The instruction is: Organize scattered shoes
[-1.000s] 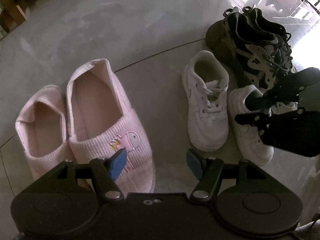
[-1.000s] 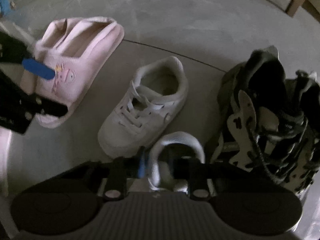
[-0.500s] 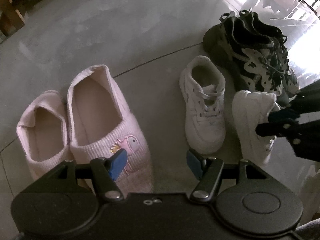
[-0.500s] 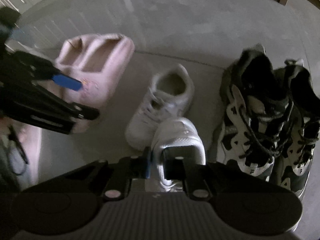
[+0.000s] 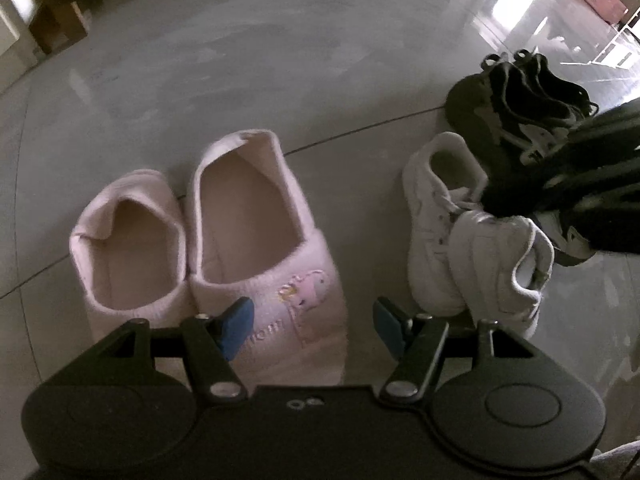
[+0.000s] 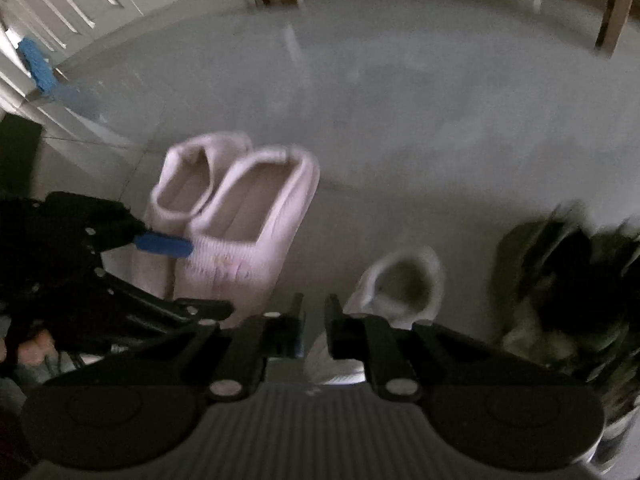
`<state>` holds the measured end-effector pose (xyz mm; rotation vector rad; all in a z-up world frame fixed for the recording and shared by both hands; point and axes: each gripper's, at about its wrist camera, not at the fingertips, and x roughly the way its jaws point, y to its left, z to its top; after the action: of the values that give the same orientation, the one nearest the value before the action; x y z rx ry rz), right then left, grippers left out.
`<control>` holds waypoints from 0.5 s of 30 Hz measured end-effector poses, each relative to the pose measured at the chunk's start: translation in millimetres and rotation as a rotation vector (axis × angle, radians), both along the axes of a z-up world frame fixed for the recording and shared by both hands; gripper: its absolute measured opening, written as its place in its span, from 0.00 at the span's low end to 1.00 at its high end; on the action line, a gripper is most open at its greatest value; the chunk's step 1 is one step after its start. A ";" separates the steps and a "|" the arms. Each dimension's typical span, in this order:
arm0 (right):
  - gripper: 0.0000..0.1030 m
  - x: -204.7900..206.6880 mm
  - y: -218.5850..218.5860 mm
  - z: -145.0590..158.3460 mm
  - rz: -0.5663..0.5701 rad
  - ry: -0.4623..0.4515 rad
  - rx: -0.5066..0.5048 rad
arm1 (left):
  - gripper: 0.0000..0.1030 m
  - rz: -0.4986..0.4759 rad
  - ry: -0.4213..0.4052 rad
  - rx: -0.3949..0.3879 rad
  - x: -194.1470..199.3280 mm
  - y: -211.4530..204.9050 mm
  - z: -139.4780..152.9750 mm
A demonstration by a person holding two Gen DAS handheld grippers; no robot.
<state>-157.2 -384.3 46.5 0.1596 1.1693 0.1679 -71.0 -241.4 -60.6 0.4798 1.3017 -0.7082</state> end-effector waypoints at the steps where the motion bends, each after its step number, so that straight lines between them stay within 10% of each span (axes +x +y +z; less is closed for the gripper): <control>1: 0.51 -8.4 2.1 4.9 0.030 -0.017 -0.079 | 0.64 -0.005 0.003 0.000 -0.3 -1.8 -0.6; 10: 0.52 -39.5 4.2 -45.4 0.073 0.074 -0.139 | 0.64 -0.068 0.004 -0.010 -8.1 -15.0 0.8; 13: 0.17 -34.1 -5.0 -52.0 0.023 0.068 -0.065 | 0.64 -0.063 0.003 0.002 -9.5 -14.1 -0.3; 15: 0.14 -31.4 -10.7 -58.2 -0.030 0.083 -0.051 | 0.64 -0.054 0.010 0.010 -9.1 -14.0 -1.2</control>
<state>-188.6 -395.0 -11.7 0.1400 1.2516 0.1056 -80.1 -255.4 -61.9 0.5218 1.3065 -0.7498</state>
